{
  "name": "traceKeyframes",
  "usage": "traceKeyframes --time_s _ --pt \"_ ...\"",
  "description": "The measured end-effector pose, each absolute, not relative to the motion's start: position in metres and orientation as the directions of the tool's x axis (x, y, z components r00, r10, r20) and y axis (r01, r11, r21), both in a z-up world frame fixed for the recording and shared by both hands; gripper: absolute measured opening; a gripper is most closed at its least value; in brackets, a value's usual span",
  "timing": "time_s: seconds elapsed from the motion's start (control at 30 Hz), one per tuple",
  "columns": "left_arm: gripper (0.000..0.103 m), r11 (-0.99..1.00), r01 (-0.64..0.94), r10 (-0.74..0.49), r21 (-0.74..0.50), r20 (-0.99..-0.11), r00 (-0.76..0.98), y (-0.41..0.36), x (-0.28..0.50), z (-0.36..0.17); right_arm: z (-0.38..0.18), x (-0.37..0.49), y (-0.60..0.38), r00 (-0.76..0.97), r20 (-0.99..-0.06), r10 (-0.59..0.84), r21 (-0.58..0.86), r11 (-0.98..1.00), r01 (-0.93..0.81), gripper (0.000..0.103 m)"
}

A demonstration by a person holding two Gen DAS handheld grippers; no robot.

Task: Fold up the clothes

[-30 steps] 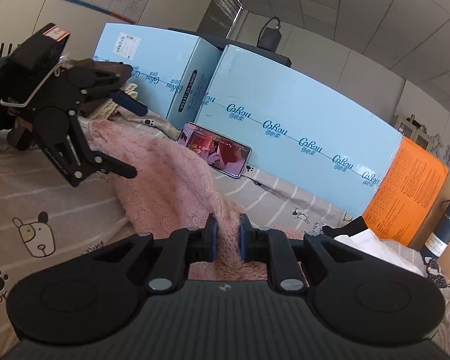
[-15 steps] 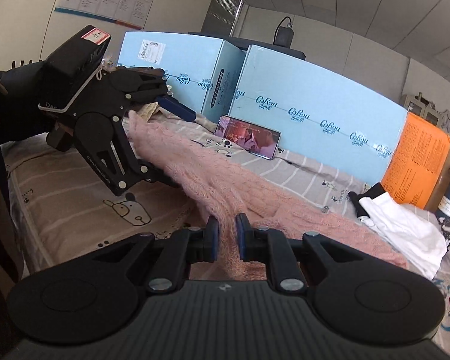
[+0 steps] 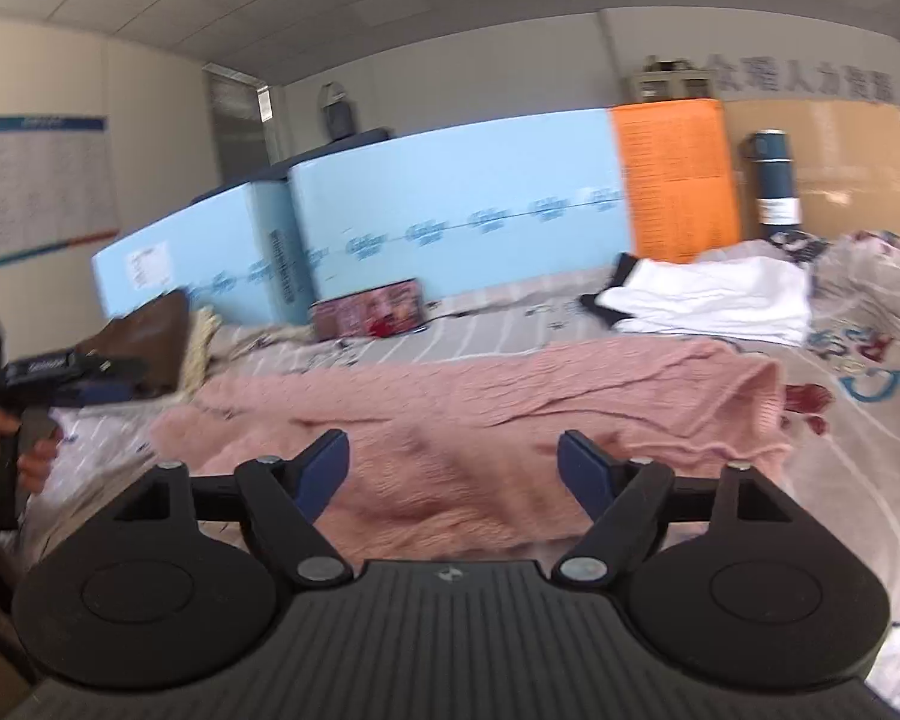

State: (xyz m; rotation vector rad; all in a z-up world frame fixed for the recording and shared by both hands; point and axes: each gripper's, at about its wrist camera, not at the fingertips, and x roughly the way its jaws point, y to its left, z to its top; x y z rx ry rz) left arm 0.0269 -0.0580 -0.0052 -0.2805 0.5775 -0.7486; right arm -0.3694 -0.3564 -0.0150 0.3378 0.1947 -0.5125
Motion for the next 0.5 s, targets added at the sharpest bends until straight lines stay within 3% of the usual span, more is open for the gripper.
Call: traceKeyframes --time_s 0.17,0.33,0.37,0.43,0.5 --pt "0.103 0.688 0.500 -0.725 -0.526 -0.483 0.491 -0.064 0.044 -0.027 -0.031 -0.401 -0.387 0.710 -0.336 -0.618 0.450 0.557 0.698 0.081" --pt "0.098 0.693 0.575 -0.717 -0.435 -0.494 0.491 -0.096 0.035 -0.028 -0.052 -0.402 -0.399 0.700 -0.376 -0.607 0.544 0.467 0.697 0.083" --pt "0.092 0.704 0.586 -0.704 -0.401 -0.501 0.503 -0.102 0.032 -0.028 -0.053 -0.396 -0.398 0.703 -0.372 -0.607 0.536 0.478 0.696 0.083" --pt "0.063 0.715 0.592 -0.690 -0.372 -0.508 0.515 -0.105 0.032 -0.028 -0.052 -0.384 -0.396 0.693 -0.376 -0.616 0.513 0.484 0.709 0.081" --pt "0.048 0.725 0.596 -0.678 -0.347 -0.515 0.525 -0.105 0.032 -0.028 -0.051 -0.372 -0.392 0.673 -0.379 -0.635 0.472 0.493 0.731 0.058"
